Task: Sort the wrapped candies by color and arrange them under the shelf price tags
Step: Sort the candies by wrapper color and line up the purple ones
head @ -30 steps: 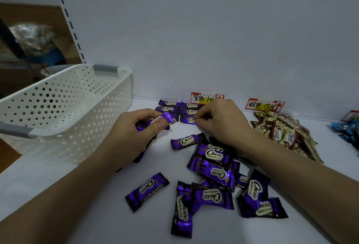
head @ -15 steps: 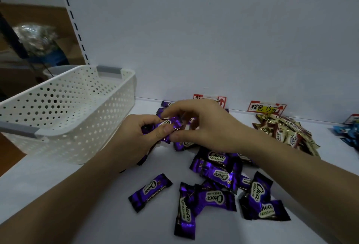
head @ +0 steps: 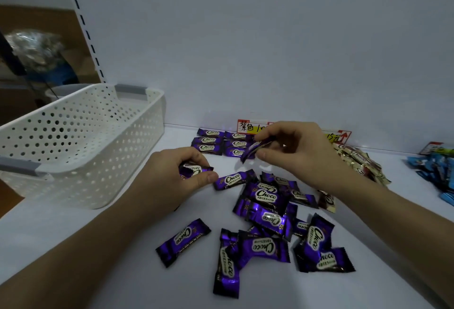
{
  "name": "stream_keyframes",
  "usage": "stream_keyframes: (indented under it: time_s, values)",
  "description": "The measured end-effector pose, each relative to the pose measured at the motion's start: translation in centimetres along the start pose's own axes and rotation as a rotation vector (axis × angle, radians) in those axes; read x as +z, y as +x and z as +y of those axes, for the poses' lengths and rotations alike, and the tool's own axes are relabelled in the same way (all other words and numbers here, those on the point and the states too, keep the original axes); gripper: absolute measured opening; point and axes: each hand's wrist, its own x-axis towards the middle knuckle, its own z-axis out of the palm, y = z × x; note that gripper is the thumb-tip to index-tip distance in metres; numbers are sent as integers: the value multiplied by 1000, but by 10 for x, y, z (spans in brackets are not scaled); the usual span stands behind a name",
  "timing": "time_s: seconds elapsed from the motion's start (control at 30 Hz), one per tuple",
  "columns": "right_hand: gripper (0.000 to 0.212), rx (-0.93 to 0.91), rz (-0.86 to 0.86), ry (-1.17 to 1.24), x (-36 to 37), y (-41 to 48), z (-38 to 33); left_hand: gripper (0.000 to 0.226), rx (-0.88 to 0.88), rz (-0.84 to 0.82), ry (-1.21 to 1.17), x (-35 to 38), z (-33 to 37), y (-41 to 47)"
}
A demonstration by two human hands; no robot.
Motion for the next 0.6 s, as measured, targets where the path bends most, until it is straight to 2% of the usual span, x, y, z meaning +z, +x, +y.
stream_keyframes:
  time_s: [0.1, 0.23, 0.33, 0.4, 0.5, 0.6]
  values:
    - [9, 80, 97, 116, -4, -2, 6, 15, 151, 56, 217, 3, 0, -2]
    - [31, 158, 56, 155, -7, -1, 10, 19, 188, 84, 307, 8, 2, 0]
    - [37, 144, 60, -114, -6, 1, 18, 15, 76, 59, 227, 6, 7, 3]
    - [29, 124, 36, -310, -3, 2, 24, 15, 47, 38, 198, 4, 14, 9]
    - [17, 98, -12, -442, 0, -1, 28, 16, 52, 36, 116, 11, 26, 18]
    - [24, 42, 23, -596, 2, -2, 30, 14, 71, 73, 6, 26, 30, 20]
